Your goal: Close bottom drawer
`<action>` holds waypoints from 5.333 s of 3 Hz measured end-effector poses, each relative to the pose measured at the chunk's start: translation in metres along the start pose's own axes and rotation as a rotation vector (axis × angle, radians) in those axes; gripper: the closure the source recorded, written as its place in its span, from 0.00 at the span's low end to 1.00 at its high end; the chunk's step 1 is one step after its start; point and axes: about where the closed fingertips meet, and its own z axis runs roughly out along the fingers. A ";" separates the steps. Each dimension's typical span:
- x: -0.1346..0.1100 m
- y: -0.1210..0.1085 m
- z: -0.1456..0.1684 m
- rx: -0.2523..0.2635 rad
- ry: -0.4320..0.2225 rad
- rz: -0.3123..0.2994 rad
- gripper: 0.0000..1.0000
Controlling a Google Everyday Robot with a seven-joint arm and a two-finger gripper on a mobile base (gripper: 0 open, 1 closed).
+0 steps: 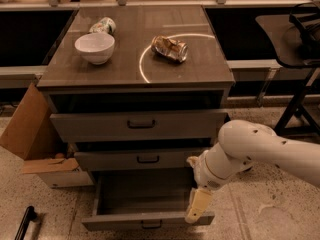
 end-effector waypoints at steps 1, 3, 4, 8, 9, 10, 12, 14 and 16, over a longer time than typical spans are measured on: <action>0.000 0.000 0.000 -0.001 0.000 0.000 0.00; 0.029 0.010 0.098 -0.070 -0.040 -0.032 0.00; 0.045 0.017 0.146 -0.118 -0.061 -0.038 0.00; 0.099 0.035 0.283 -0.254 -0.113 0.043 0.42; 0.099 0.038 0.285 -0.260 -0.115 0.044 0.65; 0.099 0.039 0.286 -0.263 -0.115 0.045 0.89; 0.119 0.029 0.306 -0.256 -0.086 0.048 1.00; 0.174 -0.007 0.345 -0.193 -0.016 0.050 1.00; 0.207 -0.032 0.374 -0.103 0.041 0.042 1.00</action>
Offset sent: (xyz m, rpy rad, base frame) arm -0.0148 0.0184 -0.1236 0.0609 0.0589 0.0421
